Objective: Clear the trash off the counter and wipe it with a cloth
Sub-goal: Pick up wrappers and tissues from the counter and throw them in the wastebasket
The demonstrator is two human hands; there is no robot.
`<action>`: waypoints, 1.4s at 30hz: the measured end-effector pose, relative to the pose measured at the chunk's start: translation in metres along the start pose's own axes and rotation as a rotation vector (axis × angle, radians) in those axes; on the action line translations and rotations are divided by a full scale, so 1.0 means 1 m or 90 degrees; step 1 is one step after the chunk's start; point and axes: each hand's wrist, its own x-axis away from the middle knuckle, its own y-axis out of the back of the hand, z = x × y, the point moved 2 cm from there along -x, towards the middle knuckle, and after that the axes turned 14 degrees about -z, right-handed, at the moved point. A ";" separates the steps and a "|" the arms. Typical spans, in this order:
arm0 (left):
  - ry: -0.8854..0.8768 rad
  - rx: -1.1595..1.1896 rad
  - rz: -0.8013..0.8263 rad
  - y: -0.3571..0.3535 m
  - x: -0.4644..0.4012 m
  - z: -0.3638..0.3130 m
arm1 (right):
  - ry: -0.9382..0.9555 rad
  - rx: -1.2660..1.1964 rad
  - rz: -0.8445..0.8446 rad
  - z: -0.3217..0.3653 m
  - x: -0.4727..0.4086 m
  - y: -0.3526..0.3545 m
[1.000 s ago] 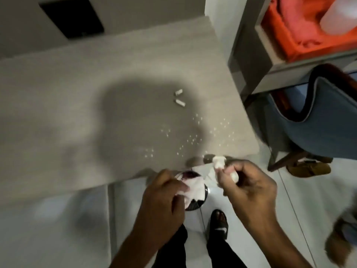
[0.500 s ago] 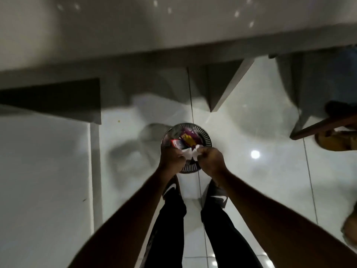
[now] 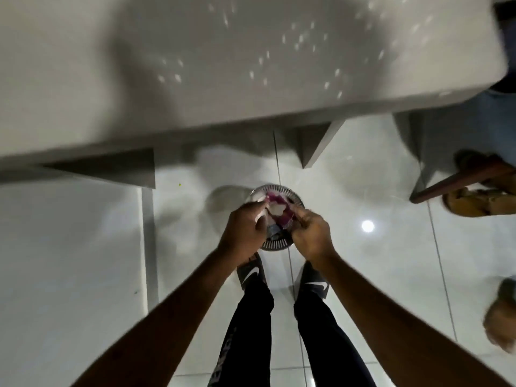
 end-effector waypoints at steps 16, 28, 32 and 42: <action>-0.371 -0.147 -0.391 0.270 -0.124 -0.284 | 0.312 0.015 -0.287 0.349 0.049 0.190; -0.417 -0.215 0.039 0.247 -0.227 -0.264 | 0.363 0.378 -0.235 0.365 -0.040 0.110; -0.418 -0.237 -0.061 0.247 -0.194 -0.250 | 0.365 0.369 -0.258 0.354 -0.017 0.121; -0.389 -0.074 -0.292 0.159 0.040 -0.117 | 0.387 0.126 -0.333 0.162 0.100 0.079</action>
